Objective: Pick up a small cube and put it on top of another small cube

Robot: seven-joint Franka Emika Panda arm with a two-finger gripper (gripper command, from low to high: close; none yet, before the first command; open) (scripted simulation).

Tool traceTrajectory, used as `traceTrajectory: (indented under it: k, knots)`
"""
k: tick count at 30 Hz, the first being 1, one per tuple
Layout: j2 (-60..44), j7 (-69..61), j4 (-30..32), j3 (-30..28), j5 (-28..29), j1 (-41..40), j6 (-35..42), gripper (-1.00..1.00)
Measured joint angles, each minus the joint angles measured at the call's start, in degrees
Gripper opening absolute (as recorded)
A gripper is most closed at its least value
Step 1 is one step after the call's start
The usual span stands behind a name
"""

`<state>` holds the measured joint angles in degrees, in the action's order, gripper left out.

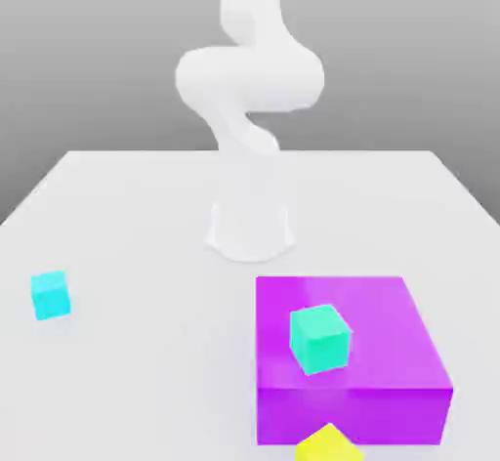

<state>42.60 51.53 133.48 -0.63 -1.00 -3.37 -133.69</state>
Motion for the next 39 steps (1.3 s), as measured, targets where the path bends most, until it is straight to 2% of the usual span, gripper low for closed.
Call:
traceTrajectory:
  k: [18, 35, 39]
  knots:
    - [-23.60, 43.27, 12.29, -3.43, -4.54, -23.52, -13.79, 0.00]
    - [-45.17, 88.49, 23.76, -11.15, -1.76, -42.46, -27.06, 0.00]
    - [-52.76, 87.67, 23.09, -8.96, -5.67, -43.93, -33.00, 0.00]
